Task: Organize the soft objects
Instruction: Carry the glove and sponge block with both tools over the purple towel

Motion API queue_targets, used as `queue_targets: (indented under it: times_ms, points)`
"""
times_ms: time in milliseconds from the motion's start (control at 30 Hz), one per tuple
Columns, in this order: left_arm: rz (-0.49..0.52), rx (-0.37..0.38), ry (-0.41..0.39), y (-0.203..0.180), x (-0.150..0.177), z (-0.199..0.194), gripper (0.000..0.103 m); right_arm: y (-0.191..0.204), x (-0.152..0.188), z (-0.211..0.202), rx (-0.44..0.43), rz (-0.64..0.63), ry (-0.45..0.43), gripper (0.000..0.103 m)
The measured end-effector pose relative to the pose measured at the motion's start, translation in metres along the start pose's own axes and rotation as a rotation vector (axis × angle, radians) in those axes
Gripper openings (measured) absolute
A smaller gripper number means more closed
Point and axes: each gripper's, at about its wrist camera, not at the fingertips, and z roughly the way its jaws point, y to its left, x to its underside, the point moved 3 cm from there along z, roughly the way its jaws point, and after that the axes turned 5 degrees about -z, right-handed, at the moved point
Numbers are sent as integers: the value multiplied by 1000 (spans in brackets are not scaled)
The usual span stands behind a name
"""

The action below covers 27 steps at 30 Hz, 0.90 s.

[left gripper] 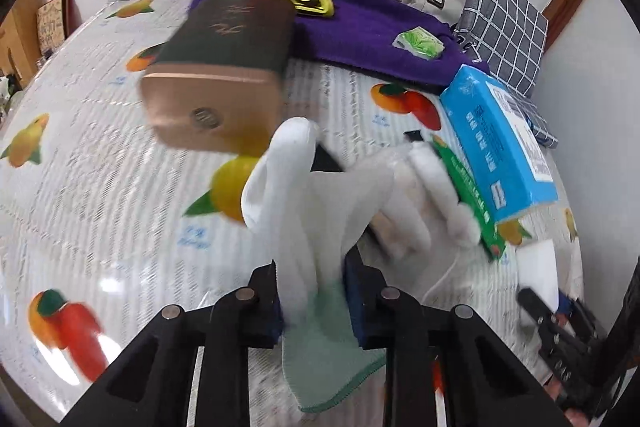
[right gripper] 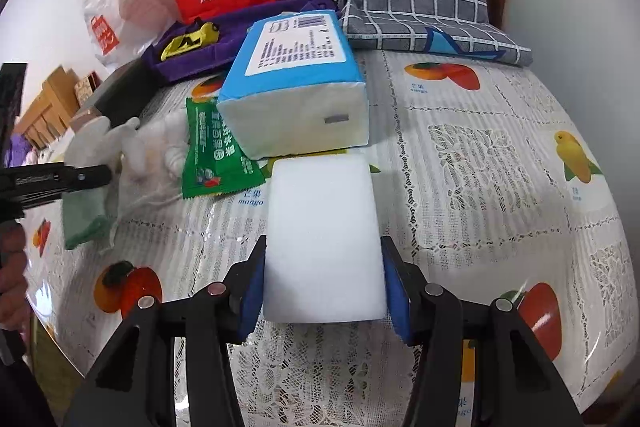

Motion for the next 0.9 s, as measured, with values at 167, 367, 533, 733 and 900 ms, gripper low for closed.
queue_targets:
  times_ms: [167,367,533,733,900]
  points:
    - [-6,-81,4,22,9,-9,24,-8,3,-8,5,33,1,57]
    - [-27,-58,-4,35,14,-16,17,-10,4,-17,23,44,-23,52]
    - [-31,-37,-27,34,13,-29,17,-4,0,-30,11,32,-39,52]
    - [-26,-14,-64,34,7,-49,15,4,-12,-48,0,19,-66,52]
    - [-21,8,-97,32,1,-69,15,10,-22,-59,-4,-2,-84,52]
